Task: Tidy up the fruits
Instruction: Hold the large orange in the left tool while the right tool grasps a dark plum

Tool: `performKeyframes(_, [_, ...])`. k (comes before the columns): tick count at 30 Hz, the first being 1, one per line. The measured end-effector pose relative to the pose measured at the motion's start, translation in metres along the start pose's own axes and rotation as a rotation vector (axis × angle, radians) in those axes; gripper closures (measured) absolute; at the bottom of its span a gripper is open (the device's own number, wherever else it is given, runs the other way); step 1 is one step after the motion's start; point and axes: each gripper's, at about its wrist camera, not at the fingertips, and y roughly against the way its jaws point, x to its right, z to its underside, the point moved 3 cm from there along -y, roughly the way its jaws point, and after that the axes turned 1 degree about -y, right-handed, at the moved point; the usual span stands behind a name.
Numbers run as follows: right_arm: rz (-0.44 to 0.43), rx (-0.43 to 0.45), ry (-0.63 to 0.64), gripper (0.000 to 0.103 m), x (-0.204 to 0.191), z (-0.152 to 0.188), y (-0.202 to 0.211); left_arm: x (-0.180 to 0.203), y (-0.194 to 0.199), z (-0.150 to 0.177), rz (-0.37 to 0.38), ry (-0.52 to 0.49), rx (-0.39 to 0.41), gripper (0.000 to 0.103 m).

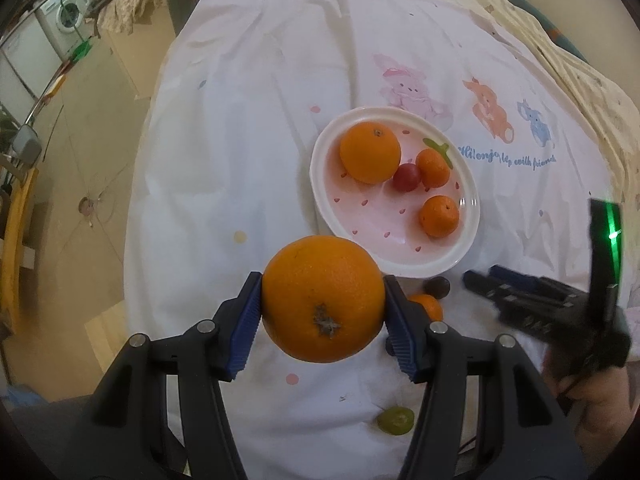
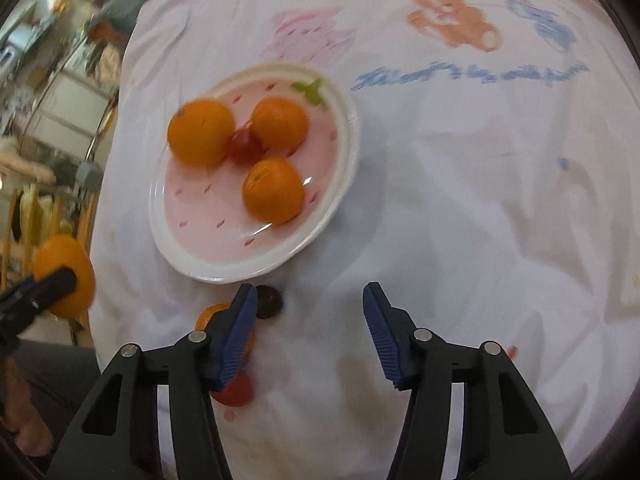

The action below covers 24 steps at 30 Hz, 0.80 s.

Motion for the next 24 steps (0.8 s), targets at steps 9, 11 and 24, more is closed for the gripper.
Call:
performKeyframes(9, [0.031,-0.061,0.107,0.056,-0.027,0.001,-0.033,0.003,-0.003,0.004,0.027,0.003,-0.029,0.049])
performKeyframes(11, [0.057,-0.065,0.134,0.057,-0.031,0.001,-0.037,0.003,-0.003,0.004,0.025,0.003,-0.029,0.049])
performKeyframes(24, [0.030,-0.060,0.177,0.077,-0.041,0.008,-0.033,0.005,-0.010,0.005,-0.001,-0.004,-0.039,0.049])
